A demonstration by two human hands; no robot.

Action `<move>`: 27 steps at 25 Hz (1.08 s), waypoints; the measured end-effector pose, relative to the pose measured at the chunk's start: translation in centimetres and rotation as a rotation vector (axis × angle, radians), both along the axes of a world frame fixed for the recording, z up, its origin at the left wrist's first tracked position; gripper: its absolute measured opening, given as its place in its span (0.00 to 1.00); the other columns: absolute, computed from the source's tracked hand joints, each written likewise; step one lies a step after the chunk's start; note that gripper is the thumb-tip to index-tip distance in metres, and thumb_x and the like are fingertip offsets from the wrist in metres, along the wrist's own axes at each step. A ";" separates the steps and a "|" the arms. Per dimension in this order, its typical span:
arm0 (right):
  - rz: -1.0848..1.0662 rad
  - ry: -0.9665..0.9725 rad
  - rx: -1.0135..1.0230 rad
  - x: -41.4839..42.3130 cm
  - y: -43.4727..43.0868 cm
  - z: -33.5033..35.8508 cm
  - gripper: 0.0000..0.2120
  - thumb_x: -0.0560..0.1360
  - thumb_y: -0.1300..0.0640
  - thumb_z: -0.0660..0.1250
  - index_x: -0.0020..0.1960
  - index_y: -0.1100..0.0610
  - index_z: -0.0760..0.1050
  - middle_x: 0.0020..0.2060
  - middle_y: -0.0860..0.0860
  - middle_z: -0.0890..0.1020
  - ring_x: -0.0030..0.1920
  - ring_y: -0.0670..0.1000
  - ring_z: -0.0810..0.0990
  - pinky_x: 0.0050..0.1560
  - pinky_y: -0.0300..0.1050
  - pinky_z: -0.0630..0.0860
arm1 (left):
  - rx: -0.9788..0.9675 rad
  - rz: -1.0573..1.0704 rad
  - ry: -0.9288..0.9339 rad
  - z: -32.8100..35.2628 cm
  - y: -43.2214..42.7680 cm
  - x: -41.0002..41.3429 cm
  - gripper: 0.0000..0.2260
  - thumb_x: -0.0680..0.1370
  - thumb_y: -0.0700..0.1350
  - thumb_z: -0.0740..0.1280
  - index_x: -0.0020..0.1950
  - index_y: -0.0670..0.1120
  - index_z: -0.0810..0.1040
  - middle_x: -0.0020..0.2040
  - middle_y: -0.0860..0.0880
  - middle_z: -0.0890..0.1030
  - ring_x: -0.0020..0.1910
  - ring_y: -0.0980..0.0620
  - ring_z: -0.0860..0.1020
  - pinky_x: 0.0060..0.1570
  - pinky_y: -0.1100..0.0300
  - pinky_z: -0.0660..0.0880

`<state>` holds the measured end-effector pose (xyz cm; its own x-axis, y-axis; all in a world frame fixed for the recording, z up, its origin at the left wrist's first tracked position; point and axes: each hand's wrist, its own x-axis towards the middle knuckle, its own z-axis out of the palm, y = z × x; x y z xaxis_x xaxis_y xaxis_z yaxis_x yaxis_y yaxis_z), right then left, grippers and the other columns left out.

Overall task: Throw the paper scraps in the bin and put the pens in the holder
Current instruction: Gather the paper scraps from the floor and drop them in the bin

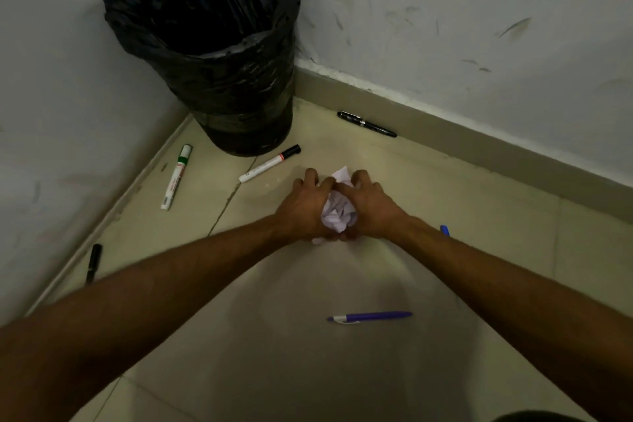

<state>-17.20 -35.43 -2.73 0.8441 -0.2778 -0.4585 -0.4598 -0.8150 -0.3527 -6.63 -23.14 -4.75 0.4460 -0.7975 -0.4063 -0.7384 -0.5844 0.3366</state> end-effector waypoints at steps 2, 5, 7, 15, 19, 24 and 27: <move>-0.069 -0.134 0.100 -0.5 0.5 -1.0 0.37 0.65 0.51 0.80 0.71 0.52 0.70 0.65 0.60 0.68 0.59 0.61 0.75 0.61 0.49 0.75 | -0.122 0.016 0.047 -0.4 0.6 0.1 0.33 0.70 0.57 0.74 0.69 0.45 0.69 0.65 0.42 0.70 0.61 0.45 0.71 0.57 0.57 0.69; -0.134 -0.262 0.142 -1.0 1.0 -1.6 0.14 0.72 0.54 0.74 0.56 0.57 0.83 0.55 0.59 0.77 0.52 0.59 0.80 0.49 0.43 0.74 | -0.185 0.007 0.046 -0.3 1.7 0.2 0.18 0.72 0.51 0.74 0.59 0.45 0.78 0.55 0.46 0.79 0.55 0.47 0.73 0.50 0.59 0.68; -0.154 -0.346 0.172 -0.8 1.2 -1.2 0.14 0.69 0.51 0.70 0.49 0.58 0.86 0.48 0.59 0.84 0.48 0.56 0.82 0.44 0.38 0.69 | -0.237 0.069 0.070 0.7 1.8 0.1 0.11 0.75 0.48 0.71 0.51 0.41 0.82 0.47 0.43 0.83 0.48 0.47 0.77 0.48 0.57 0.72; -0.302 -0.765 0.301 1.8 1.5 8.3 0.02 0.70 0.57 0.75 0.40 0.55 0.86 0.36 0.49 0.85 0.35 0.43 0.82 0.38 0.36 0.78 | -0.705 0.192 -0.077 11.9 3.9 2.9 0.08 0.75 0.43 0.72 0.52 0.42 0.85 0.45 0.46 0.83 0.42 0.54 0.78 0.40 0.74 0.65; -0.222 -0.984 0.326 6.7 1.7 17.2 0.03 0.71 0.57 0.76 0.40 0.51 0.84 0.36 0.50 0.85 0.36 0.44 0.84 0.38 0.37 0.78 | -0.971 0.200 -0.289 20.2 4.5 7.1 0.04 0.73 0.41 0.73 0.45 0.42 0.85 0.40 0.48 0.83 0.38 0.54 0.78 0.39 0.66 0.72; -0.216 -1.018 0.314 16.7 2.0 23.3 0.02 0.70 0.60 0.74 0.40 0.58 0.86 0.34 0.55 0.86 0.34 0.48 0.84 0.35 0.37 0.77 | -0.968 0.445 -0.297 25.4 3.3 14.7 0.10 0.76 0.45 0.70 0.37 0.41 0.81 0.28 0.52 0.77 0.28 0.60 0.76 0.31 0.70 0.67; -0.209 -0.872 0.157 21.8 1.9 22.6 0.04 0.70 0.60 0.74 0.40 0.61 0.86 0.33 0.57 0.85 0.35 0.51 0.84 0.32 0.35 0.72 | -0.836 0.540 -0.260 24.5 3.2 17.8 0.12 0.75 0.43 0.70 0.35 0.37 0.79 0.28 0.45 0.80 0.25 0.60 0.74 0.26 0.73 0.66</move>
